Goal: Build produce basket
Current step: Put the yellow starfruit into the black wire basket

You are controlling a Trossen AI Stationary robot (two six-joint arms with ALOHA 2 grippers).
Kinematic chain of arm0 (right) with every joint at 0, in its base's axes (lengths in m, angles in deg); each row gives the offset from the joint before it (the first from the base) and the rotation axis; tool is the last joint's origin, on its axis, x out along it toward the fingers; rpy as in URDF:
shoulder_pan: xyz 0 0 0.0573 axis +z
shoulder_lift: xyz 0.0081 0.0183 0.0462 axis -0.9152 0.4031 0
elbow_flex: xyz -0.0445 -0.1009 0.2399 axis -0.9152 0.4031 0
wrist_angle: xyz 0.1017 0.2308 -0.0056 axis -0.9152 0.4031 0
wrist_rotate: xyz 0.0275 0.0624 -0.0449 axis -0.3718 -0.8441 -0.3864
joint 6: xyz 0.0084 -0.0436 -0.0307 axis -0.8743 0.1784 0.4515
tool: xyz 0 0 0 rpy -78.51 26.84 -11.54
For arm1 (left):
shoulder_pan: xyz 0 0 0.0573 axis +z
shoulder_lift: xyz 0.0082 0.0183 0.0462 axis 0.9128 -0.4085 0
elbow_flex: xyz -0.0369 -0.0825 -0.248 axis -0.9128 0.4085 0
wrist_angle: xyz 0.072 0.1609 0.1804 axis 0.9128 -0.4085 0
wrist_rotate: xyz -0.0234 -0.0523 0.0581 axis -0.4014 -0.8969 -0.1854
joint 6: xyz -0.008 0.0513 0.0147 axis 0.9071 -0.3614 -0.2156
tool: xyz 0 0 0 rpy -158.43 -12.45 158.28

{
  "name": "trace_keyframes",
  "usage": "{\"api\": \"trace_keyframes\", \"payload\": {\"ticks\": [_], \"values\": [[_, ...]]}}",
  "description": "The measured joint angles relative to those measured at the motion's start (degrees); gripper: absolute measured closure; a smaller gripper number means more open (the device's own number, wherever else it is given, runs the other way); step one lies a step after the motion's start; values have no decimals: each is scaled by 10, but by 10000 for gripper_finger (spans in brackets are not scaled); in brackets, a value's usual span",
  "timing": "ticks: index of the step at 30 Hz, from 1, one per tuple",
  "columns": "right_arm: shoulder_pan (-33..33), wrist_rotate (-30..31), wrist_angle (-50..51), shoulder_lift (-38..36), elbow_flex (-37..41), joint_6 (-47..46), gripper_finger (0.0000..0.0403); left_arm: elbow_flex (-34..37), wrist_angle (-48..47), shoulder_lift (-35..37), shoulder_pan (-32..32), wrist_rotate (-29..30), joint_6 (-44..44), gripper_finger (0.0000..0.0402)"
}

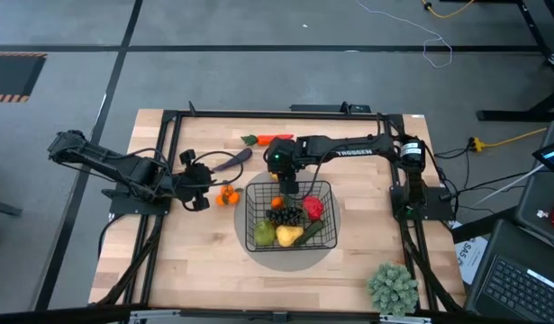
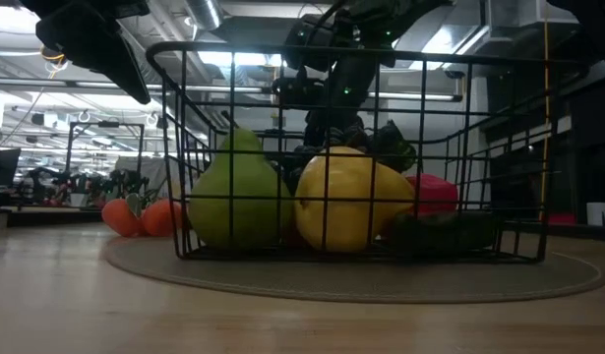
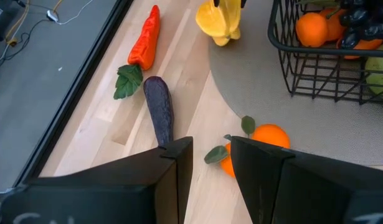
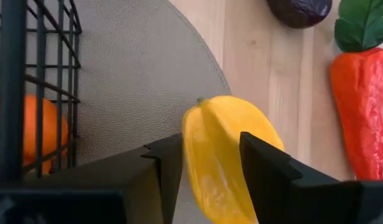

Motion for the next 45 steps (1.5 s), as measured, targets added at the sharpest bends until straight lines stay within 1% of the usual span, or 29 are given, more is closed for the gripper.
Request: {"api": "trace_keyframes", "payload": {"ticks": [7, 11, 14, 17, 19, 24, 26, 28, 33, 35, 39, 45], "values": [[3, -6, 14, -2, -2, -45, 256, 0, 0, 0, 0, 0, 0, 304], [7, -7, 60, -2, -46, -70, 256, 0, 0, 0, 0, 0, 0, 304], [12, -6, 103, -2, -91, -71, 256, 0, 0, 0, 0, 0, 0, 304], [15, 1, 138, -3, -145, -53, 256, 0, 0, 0, 0, 0, -10, 304], [14, 2, 159, -3, -176, -21, 256, 0, 0, 0, 0, 0, -18, 304], [-13, -3, 158, -4, -217, 41, 256, 0, 0, 0, 0, 0, -19, 304], [-31, -19, 160, -4, -216, 41, 256, 0, 0, 0, 0, 0, -19, 304], [-53, -49, 160, -4, -207, 28, 256, 0, 0, 0, 0, 0, -19, 304], [-98, -167, 150, -3, -149, 19, 256, 0, 0, 0, 0, 0, -19, 304], [-107, -196, 143, -3, -121, 25, 256, 0, 0, 0, 0, 0, -19, 304], [-113, -200, 140, -3, -76, 47, 256, 0, 0, 0, 0, 0, -19, 304], [-109, -214, 91, -3, -56, 47, 256, 0, 0, 0, 0, 0, -19, 304]]}}
